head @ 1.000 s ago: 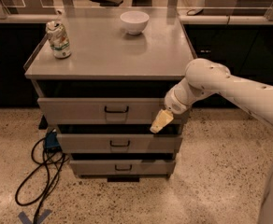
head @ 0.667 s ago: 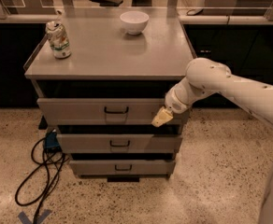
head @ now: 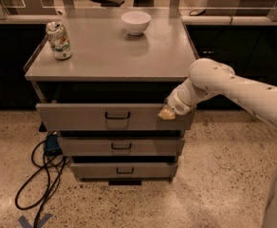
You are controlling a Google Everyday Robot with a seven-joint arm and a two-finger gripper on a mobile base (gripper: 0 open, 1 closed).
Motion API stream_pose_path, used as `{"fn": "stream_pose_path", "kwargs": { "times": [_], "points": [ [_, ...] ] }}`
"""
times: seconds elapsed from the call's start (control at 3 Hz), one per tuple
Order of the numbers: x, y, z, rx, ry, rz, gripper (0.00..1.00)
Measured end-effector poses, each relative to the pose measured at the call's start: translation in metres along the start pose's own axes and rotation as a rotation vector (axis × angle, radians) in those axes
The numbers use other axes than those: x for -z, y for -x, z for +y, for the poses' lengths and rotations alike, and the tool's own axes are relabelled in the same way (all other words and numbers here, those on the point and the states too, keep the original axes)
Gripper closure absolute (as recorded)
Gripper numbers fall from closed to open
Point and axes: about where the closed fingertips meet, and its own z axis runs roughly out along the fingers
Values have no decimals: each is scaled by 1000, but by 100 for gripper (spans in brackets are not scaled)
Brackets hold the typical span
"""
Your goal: Open top drawer
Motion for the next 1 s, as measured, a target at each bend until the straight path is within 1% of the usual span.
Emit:
{"fn": "stream_pose_path", "kwargs": {
  "times": [0.33,0.67,1.0],
  "points": [
    [8,4,0,0,0,0,100],
    [13,7,-1,0,0,0,100],
    [17,1,8,-1,-1,2,100]
  ]
}}
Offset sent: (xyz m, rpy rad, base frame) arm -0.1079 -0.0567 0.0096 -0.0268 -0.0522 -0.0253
